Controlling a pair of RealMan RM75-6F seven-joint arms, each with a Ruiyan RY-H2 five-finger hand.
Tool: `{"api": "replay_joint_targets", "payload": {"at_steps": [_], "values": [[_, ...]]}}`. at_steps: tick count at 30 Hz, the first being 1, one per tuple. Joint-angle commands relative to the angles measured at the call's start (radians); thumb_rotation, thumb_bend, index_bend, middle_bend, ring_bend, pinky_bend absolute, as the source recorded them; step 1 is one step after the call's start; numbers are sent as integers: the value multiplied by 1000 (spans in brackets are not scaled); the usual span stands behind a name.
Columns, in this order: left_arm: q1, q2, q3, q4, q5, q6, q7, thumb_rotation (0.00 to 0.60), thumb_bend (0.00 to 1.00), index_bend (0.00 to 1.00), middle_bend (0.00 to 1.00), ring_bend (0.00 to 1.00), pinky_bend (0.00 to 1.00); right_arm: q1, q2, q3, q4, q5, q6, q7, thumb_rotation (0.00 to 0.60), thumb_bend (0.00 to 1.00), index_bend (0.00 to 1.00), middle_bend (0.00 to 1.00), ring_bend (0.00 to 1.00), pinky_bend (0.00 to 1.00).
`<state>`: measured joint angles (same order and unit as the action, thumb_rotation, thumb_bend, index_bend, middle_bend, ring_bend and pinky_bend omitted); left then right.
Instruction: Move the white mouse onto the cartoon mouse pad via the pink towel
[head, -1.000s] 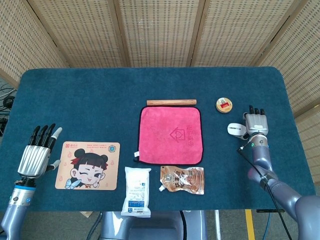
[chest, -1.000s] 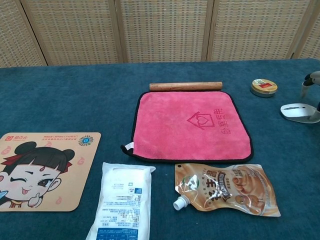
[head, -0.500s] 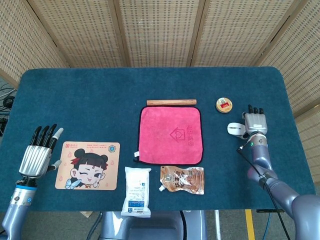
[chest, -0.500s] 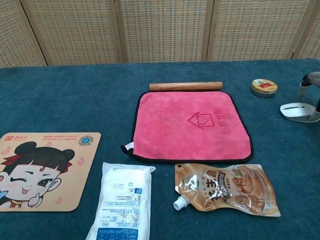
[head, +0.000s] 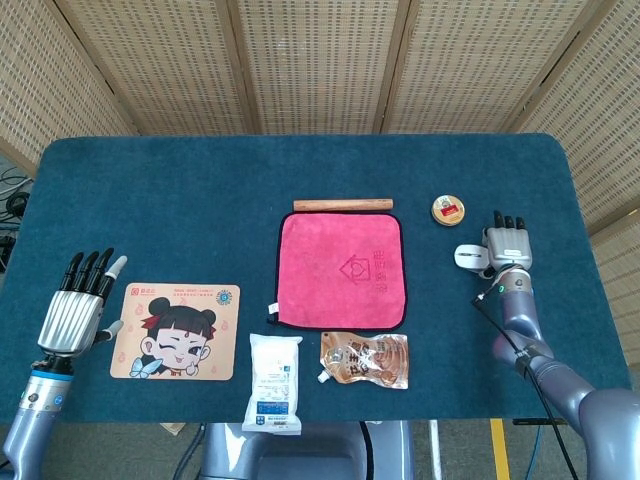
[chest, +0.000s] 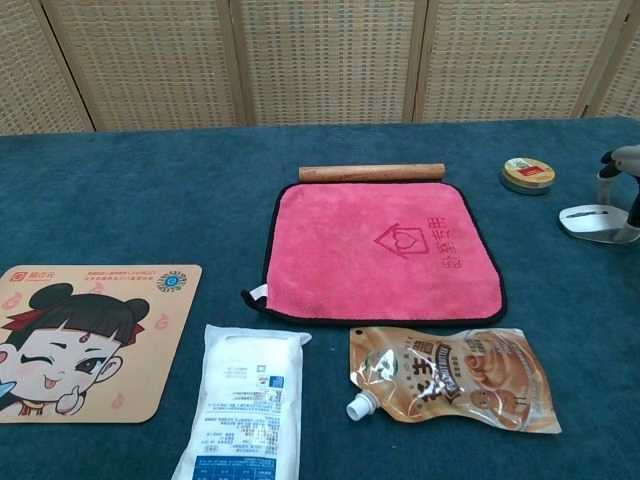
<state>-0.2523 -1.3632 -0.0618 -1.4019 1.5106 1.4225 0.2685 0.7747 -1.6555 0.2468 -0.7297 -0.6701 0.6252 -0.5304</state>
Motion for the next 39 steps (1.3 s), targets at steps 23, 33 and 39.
{"api": "replay_joint_targets", "payload": {"at_steps": [23,33,39], "values": [[-2,2,1,2,0,-3,-11,600,32,0,0,0,0,-6,-13,2,9,-63,34,47,600,330,490,0,0,0],[2,13,8,-14,19,11,-18,600,34,0,0,0,0,-31,56,10,-131,-88,128,34,600,337,521,0,0,0],[8,23,10,-27,34,32,-30,600,33,0,0,0,0,-47,105,10,-249,-70,190,-13,600,345,546,0,0,0]]}}
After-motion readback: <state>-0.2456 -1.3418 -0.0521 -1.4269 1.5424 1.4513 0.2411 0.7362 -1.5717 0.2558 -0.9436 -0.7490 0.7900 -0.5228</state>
